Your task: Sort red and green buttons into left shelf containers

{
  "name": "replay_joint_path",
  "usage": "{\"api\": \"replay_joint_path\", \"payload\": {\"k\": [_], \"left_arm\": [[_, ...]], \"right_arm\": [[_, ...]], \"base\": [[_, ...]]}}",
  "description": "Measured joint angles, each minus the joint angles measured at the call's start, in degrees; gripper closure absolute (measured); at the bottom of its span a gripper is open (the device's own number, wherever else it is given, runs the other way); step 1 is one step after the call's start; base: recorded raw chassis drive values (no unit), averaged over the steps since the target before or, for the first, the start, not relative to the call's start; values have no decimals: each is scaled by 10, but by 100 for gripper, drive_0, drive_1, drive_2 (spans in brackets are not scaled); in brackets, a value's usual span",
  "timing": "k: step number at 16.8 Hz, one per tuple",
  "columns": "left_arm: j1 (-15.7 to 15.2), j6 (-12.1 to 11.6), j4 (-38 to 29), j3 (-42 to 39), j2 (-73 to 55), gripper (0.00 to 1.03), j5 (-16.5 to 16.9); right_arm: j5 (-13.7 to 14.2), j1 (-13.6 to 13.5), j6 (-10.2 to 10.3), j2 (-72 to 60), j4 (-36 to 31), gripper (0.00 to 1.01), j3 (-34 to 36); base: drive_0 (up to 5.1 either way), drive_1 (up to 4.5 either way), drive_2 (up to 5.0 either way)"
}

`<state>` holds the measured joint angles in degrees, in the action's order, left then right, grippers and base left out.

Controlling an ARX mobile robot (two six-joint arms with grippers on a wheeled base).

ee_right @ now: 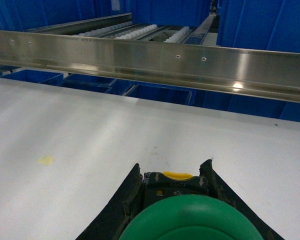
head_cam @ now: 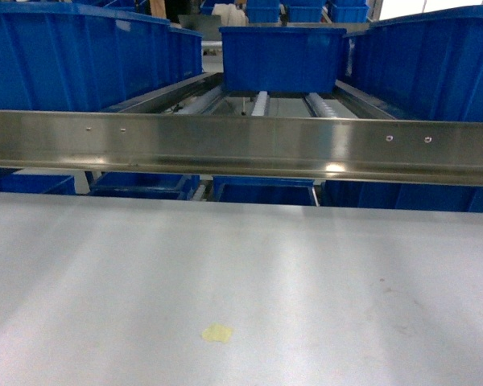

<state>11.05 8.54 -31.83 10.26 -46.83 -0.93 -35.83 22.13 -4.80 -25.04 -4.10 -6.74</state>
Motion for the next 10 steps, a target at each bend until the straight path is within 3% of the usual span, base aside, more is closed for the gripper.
{"api": "replay_joint_path", "payload": {"k": [10], "left_arm": [[0,0,0,0,1,78,0]], "right_arm": [[0,0,0,0,0,72,0]], "base": [[-491,252,252]]}}
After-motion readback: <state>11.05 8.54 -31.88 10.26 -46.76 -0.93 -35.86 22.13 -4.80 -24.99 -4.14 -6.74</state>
